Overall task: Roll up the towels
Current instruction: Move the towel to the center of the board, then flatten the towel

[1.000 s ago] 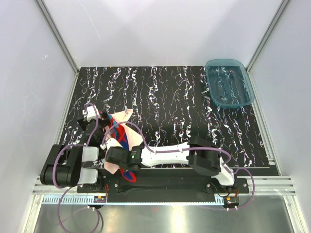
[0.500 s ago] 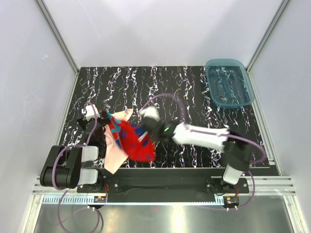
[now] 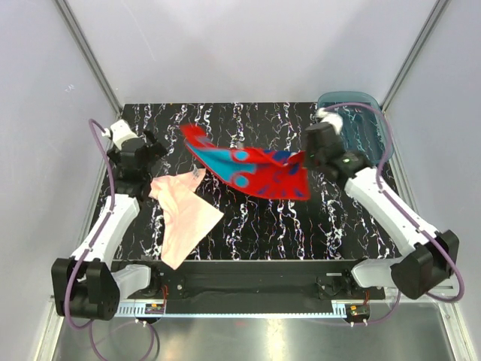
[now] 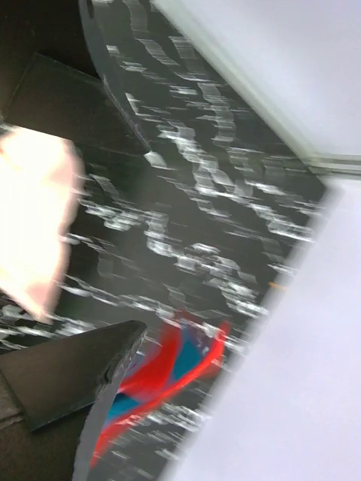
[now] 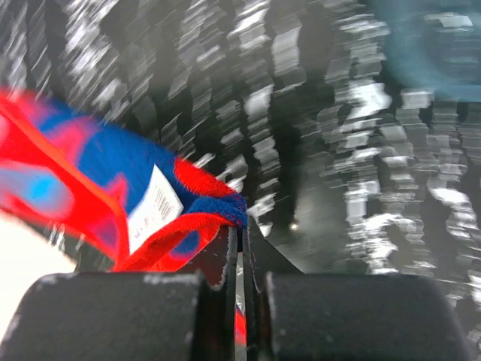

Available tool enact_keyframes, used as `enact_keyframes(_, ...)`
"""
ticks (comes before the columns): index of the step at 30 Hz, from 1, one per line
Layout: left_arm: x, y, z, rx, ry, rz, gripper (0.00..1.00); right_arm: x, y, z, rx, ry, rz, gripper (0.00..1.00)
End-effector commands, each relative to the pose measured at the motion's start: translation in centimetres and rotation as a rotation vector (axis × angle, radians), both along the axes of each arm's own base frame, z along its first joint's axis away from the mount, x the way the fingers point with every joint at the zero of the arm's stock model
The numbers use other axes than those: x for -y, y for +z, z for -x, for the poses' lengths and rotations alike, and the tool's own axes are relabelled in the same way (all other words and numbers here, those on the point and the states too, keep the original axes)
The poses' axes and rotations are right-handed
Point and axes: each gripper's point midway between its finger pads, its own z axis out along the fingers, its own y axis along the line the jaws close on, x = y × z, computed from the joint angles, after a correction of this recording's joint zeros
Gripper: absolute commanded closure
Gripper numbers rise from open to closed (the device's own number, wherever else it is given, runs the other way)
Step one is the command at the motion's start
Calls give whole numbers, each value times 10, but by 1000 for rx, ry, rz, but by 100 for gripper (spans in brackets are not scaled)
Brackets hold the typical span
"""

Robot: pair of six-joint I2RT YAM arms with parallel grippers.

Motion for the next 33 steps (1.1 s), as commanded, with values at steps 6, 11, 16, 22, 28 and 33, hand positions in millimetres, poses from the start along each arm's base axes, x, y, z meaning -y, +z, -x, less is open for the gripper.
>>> enact_keyframes(6,19,-111,66,-498,-27,160,1,51,24,-12,7,-77,-13,100)
enact_keyframes(11,32,-141,69,-600,-71,213,1,52,29,-9,14,-64,-34,100)
enact_keyframes(16,38,-175,58,-760,-82,225,1,55,30,2,9,-52,-33,100)
enact_keyframes(22,49,-187,34,-792,-158,221,56,51,33,14,4,-28,-72,100)
enact_keyframes(28,47,-190,-7,-831,-160,213,100,46,26,14,-19,-10,-78,100)
enact_keyframes(33,-2,-112,-79,-637,-30,248,100,37,32,10,-25,25,-102,100)
